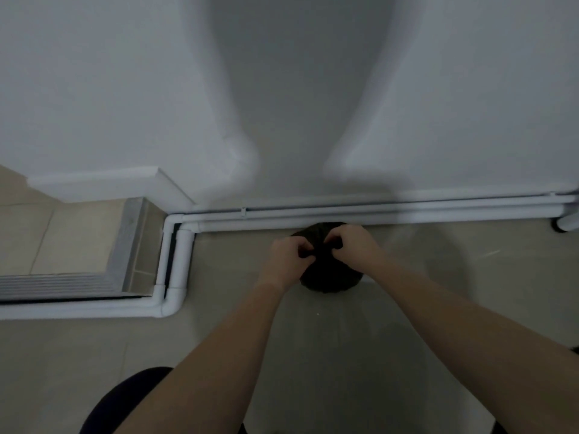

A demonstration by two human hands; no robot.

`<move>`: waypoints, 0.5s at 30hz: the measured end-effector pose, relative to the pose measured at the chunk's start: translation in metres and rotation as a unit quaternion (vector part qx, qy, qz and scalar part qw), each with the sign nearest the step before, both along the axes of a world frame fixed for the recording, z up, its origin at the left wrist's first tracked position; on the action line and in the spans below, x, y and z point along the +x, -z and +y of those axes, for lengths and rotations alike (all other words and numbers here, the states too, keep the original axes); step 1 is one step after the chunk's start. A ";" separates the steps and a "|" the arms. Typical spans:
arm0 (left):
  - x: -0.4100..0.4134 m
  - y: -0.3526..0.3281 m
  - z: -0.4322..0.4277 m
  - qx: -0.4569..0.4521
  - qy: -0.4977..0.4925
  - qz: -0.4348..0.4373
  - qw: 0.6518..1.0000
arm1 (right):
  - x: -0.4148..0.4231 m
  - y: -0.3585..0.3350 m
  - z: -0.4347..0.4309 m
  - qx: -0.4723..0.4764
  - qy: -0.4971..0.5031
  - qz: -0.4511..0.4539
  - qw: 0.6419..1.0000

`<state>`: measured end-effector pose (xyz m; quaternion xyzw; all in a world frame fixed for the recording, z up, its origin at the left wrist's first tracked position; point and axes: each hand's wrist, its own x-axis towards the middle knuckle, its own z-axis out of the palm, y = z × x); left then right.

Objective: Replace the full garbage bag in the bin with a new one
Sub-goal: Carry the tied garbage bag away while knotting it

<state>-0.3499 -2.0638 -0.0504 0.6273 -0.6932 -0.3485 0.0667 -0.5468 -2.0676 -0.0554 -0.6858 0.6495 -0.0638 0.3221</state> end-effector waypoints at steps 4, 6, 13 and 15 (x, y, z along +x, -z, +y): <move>0.001 -0.001 0.002 -0.001 -0.006 0.001 1.000 | 0.002 0.002 0.001 0.000 0.011 0.002 1.000; 0.001 -0.003 0.001 -0.008 -0.007 0.009 1.000 | 0.002 0.000 0.000 -0.009 0.010 0.003 1.000; 0.003 -0.026 -0.005 -0.039 -0.001 0.038 0.999 | -0.001 -0.030 0.002 0.000 0.002 -0.006 1.000; 0.011 -0.042 -0.006 -0.049 0.004 0.043 0.998 | -0.007 -0.047 0.003 0.002 -0.009 -0.010 1.000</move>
